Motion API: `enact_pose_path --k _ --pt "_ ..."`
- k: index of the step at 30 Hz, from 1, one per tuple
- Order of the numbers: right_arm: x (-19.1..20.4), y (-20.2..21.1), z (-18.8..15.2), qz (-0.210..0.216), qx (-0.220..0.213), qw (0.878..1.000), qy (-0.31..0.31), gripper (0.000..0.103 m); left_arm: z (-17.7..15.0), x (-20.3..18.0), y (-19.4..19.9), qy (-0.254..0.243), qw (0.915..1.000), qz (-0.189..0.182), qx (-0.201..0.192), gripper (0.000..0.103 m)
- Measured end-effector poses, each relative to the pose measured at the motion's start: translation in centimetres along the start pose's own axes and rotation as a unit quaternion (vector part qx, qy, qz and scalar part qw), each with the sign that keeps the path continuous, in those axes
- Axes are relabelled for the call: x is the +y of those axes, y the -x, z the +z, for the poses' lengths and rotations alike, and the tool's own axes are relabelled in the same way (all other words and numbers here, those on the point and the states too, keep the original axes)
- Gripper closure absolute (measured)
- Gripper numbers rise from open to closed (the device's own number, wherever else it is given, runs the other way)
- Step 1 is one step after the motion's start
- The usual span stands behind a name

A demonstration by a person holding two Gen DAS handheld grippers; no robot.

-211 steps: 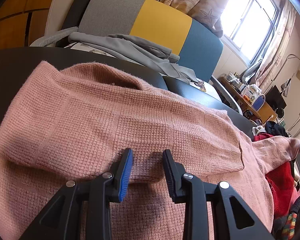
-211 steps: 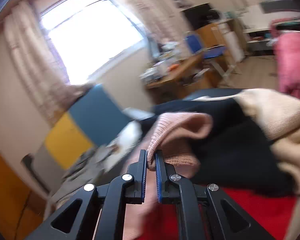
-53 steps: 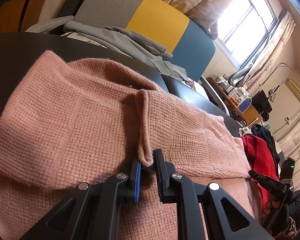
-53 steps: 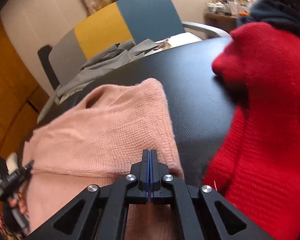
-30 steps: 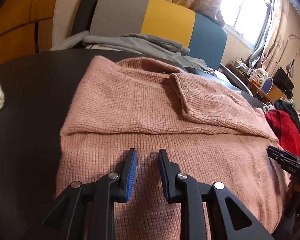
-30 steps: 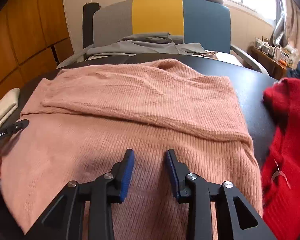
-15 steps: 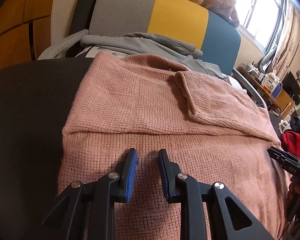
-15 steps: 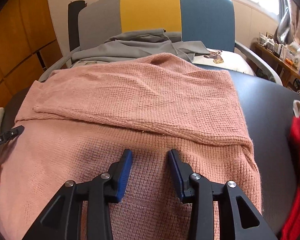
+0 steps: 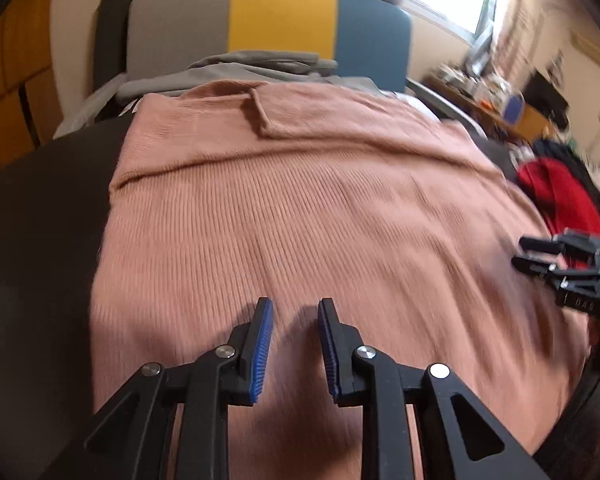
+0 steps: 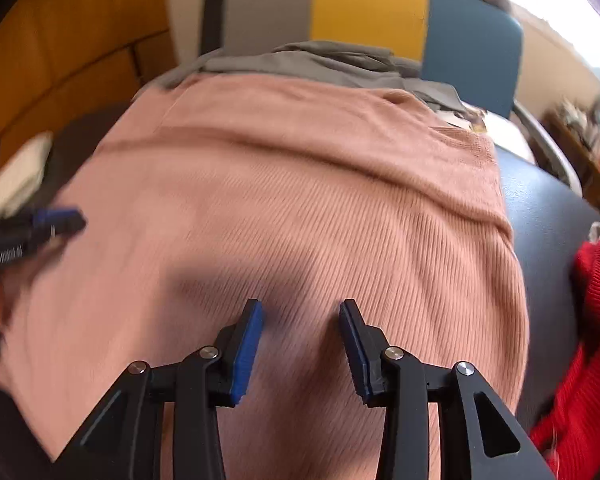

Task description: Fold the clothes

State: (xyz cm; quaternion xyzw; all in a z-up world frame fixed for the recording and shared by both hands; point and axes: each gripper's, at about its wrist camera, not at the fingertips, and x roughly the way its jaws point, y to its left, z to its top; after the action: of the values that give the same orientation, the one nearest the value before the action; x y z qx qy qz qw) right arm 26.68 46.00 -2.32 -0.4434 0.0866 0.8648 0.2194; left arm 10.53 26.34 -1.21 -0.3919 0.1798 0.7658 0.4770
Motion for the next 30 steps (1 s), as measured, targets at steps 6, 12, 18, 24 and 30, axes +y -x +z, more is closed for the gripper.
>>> enact_pose_path --k 6,12,18,24,30 --pt "-3.2 4.0 -6.6 0.0 -0.034 0.998 -0.061 0.052 -4.5 1.0 2.9 -0.035 0.9982 0.011 -0.047 0.076" --pt "-4.2 7.1 -8.3 0.035 -0.057 0.99 -0.125 0.053 -3.9 -0.7 4.7 -0.029 0.9979 0.022 -0.054 0.076" --pt "-3.7 7.9 -9.2 0.037 -0.041 0.991 -0.126 0.053 -4.5 -3.0 3.1 -0.065 0.996 0.037 -0.049 0.076" --pt "-6.3 10.3 -14.0 0.062 -0.035 0.981 -0.182 0.054 -6.3 0.2 5.2 0.014 0.9982 -0.025 -0.052 0.076" --pt "-9.8 13.4 -17.2 0.076 -0.065 0.961 -0.257 0.054 -9.1 5.9 9.1 0.137 0.9873 -0.026 -0.077 0.076"
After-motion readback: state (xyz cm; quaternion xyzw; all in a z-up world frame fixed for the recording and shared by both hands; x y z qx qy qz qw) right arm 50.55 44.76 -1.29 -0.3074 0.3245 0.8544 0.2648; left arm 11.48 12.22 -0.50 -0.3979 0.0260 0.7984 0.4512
